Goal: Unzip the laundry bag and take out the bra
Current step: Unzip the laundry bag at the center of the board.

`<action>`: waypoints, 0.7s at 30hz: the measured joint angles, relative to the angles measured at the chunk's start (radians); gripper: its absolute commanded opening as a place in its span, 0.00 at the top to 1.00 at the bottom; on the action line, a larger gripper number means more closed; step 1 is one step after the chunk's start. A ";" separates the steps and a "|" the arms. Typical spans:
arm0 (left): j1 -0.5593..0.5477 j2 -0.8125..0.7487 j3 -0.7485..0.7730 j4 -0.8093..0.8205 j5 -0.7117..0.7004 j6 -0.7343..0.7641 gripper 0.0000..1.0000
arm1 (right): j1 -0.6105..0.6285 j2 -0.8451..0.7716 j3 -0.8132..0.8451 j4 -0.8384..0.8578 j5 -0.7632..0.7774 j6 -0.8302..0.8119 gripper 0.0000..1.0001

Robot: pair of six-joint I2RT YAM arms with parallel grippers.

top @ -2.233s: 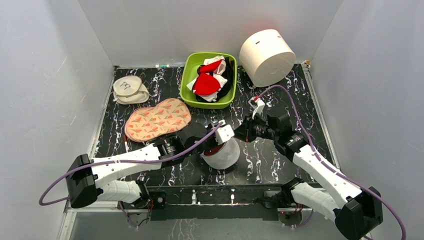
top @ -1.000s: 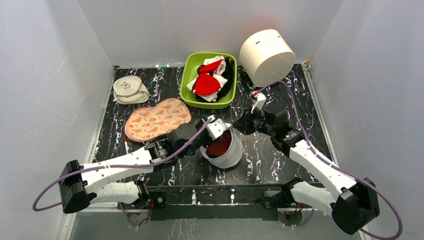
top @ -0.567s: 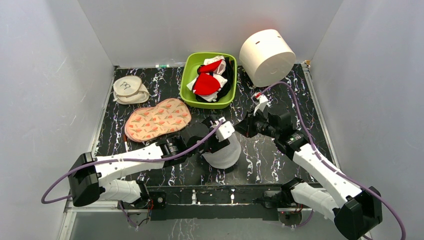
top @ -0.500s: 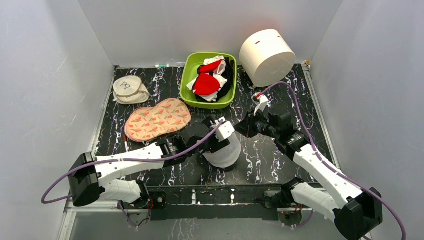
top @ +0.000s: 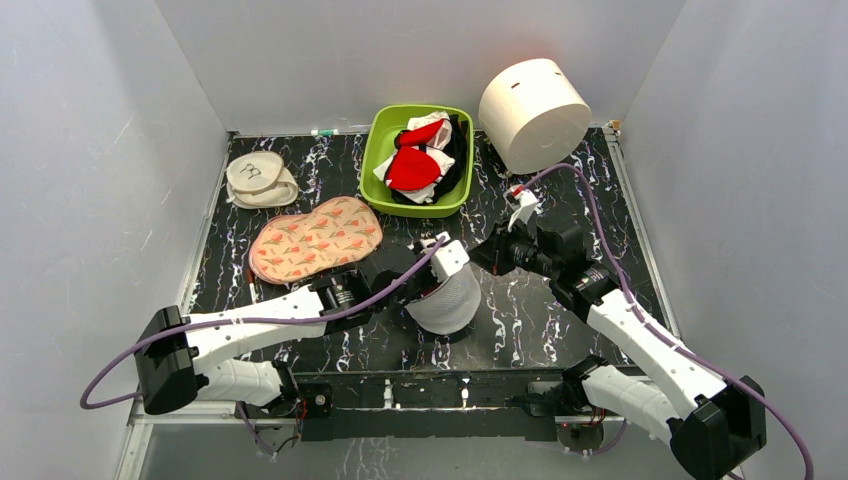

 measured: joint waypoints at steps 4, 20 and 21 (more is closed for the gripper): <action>0.000 -0.023 0.000 0.000 0.011 0.008 1.00 | 0.005 0.001 0.000 0.001 0.051 -0.001 1.00; -0.001 -0.177 -0.019 -0.015 0.136 0.058 1.00 | -0.076 0.291 0.034 0.097 -0.023 -0.124 1.00; -0.002 -0.182 -0.020 -0.016 0.143 0.060 1.00 | -0.083 0.312 0.048 0.099 -0.047 -0.135 1.00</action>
